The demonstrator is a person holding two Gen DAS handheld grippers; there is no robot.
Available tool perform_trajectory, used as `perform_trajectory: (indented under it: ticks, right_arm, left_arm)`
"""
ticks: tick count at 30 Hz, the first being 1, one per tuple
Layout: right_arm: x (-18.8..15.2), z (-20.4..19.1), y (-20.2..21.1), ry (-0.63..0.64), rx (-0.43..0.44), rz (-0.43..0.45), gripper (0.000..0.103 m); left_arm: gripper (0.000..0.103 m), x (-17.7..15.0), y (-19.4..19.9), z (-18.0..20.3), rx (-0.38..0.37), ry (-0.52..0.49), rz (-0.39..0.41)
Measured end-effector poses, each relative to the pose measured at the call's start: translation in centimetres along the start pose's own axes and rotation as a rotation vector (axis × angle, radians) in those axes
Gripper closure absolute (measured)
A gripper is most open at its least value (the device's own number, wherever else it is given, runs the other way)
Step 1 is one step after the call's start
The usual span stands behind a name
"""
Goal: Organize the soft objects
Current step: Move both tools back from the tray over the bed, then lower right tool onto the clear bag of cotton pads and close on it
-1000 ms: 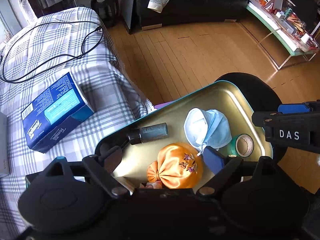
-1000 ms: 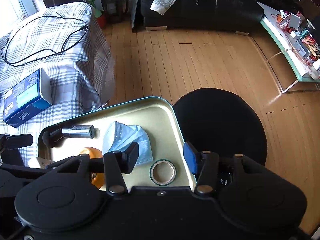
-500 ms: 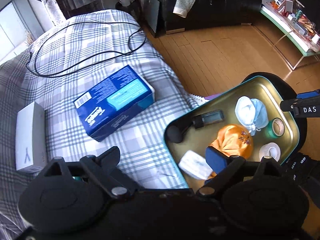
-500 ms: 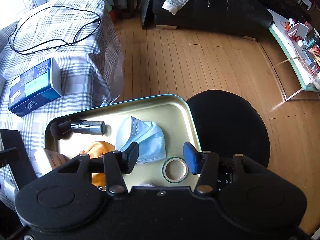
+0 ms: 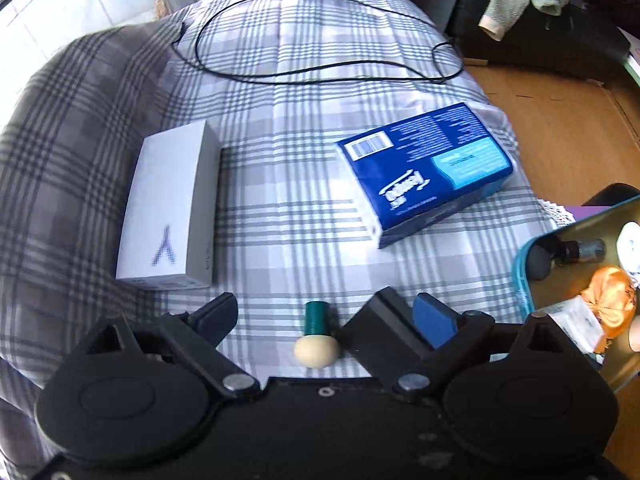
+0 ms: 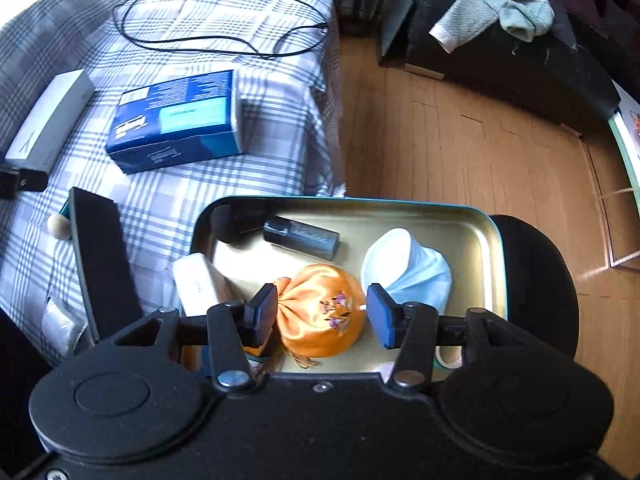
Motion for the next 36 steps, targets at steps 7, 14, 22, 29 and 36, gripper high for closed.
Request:
perform_trajectory:
  ticks: [7,14,22,29,36]
  right_arm:
    - [0.5,-6.5,0.8,0.157,0.053,0.046,0.053]
    - [-1.0,-12.9,1.3,0.154,0.186,-0.015,0.053]
    - [-4.1,-17.5,0.2,-0.217,0.318,-0.163,0.053]
    - [-6.5,-20.4,-1.1,-0.360,0.249,-0.193,0.053]
    - [-6.6,-22.4,-3.0,-0.411,0.170,-0.160,0.053]
  left_arm:
    - [0.009,-1.6,-3.6,-3.6,0.055,0.050,-0.059]
    - [0.009,-3.2,-6.0,-4.9,0.052,0.064,-0.060]
    - [0.009,-3.2,-6.0,-5.6,0.021,0.082,0.013]
    - [0.009,-3.1,-5.6,-5.9,-0.031,0.108,0.055]
    - [0.008,-3.3,-5.9,-6.6,-0.059,0.162,0.048]
Point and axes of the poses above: each gripper's, at about its wrist camera, not at the fingertips, and y roughly against the way its jaws point, z to its right, x to its top, the point moved 7 cm from there along -y, roughly the way its jaws point, and after that the axes turned 9 degrees about z, right-handed, at the moved point
